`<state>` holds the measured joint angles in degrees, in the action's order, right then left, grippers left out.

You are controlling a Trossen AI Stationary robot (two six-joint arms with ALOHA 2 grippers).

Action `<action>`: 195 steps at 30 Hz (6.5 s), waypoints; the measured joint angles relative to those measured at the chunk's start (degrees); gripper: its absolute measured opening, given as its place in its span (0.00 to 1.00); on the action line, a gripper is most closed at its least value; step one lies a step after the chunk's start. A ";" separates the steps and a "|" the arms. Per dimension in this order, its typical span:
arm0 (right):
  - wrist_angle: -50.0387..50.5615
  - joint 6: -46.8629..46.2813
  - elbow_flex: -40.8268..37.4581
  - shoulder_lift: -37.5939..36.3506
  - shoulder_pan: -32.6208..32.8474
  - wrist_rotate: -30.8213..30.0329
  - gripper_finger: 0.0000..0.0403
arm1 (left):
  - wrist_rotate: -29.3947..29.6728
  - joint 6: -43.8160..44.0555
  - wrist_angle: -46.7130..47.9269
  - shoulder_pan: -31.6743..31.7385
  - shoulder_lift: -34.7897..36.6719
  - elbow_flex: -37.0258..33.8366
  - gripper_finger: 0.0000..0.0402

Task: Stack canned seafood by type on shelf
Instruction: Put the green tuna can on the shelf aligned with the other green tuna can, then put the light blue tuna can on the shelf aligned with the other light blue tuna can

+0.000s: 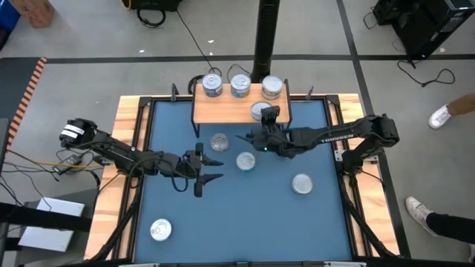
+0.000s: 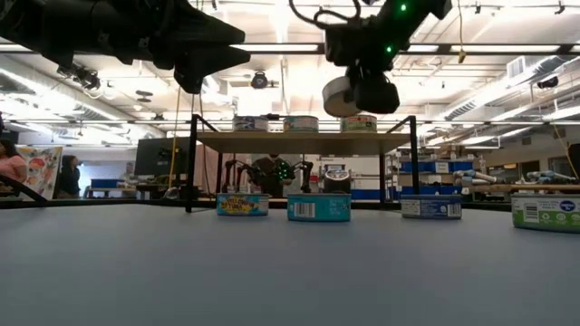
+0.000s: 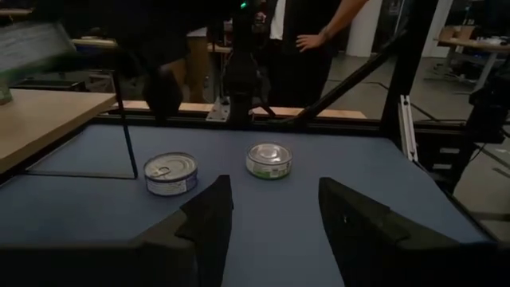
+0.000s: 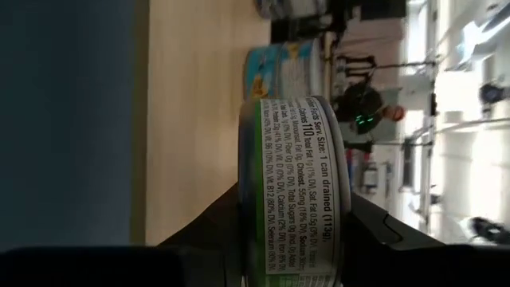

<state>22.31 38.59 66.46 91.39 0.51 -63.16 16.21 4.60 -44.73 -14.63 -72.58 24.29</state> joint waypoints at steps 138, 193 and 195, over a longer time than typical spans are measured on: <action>-29.26 -51.85 -17.50 11.01 7.14 32.98 0.01 | -0.22 -8.51 6.21 -2.69 -2.91 0.02 0.01; -14.40 -59.87 -11.91 11.19 9.57 33.18 0.01 | -3.39 -8.98 7.45 -3.62 -6.64 1.86 0.01; -14.40 -59.54 -11.91 11.19 9.57 33.22 0.01 | -3.40 -9.04 7.45 -3.80 -6.64 1.86 0.01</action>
<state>7.90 -20.95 54.54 102.59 10.09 -29.93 12.81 -4.44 -37.28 -18.44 -79.22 26.15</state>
